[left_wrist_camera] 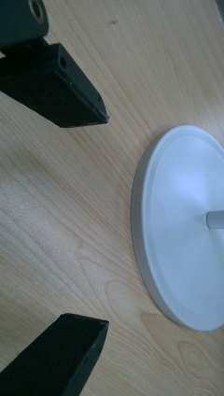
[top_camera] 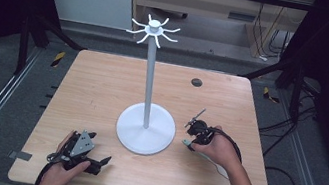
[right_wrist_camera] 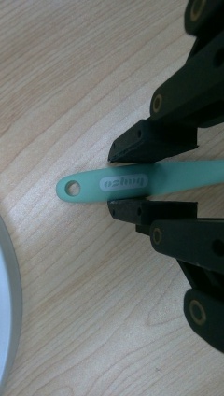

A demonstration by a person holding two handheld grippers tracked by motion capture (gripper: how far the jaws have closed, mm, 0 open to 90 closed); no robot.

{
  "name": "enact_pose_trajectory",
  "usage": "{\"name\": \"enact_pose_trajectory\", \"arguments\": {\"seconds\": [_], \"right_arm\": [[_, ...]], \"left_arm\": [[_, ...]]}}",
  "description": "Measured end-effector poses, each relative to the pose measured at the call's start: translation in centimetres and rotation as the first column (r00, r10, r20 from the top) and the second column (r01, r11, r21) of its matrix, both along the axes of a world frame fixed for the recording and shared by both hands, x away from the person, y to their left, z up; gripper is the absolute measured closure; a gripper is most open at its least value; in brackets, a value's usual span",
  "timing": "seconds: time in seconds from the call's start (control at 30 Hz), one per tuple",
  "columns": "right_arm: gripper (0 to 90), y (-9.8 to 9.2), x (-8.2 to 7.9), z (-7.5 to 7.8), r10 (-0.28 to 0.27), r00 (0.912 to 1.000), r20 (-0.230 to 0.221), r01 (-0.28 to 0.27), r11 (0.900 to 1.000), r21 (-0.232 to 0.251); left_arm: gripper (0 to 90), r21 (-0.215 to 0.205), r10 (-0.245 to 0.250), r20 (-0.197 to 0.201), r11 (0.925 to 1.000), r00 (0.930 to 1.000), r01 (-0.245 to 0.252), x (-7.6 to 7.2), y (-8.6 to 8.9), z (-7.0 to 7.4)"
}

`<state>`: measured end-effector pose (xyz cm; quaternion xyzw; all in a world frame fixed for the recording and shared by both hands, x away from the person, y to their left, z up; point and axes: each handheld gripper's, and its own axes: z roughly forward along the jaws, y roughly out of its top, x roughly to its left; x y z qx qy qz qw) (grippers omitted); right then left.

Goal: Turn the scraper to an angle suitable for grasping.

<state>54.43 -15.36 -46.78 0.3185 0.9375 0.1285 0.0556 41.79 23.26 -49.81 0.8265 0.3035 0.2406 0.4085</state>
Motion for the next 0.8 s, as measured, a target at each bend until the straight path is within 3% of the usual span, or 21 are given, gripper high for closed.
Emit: {"name": "enact_pose_trajectory", "arguments": {"seconds": [0.37, 0.8], "right_arm": [[68.7, -0.05, 0.03, -0.02, 0.001, 1.0, -0.007, -0.001, 1.0, 0.007], [73.6, 0.21, 0.05, 0.05, 0.013, 0.9999, -0.004, -0.013, 1.0, -0.014]], "left_arm": [[2.5, 0.004, -0.005, -0.005, 1.0, 1.0, 0.005, -0.01, -0.12, -0.05], [2.5, 0.005, -0.004, -0.003, 1.0, 1.0, 0.004, -0.04, -0.17, -0.08]]}}
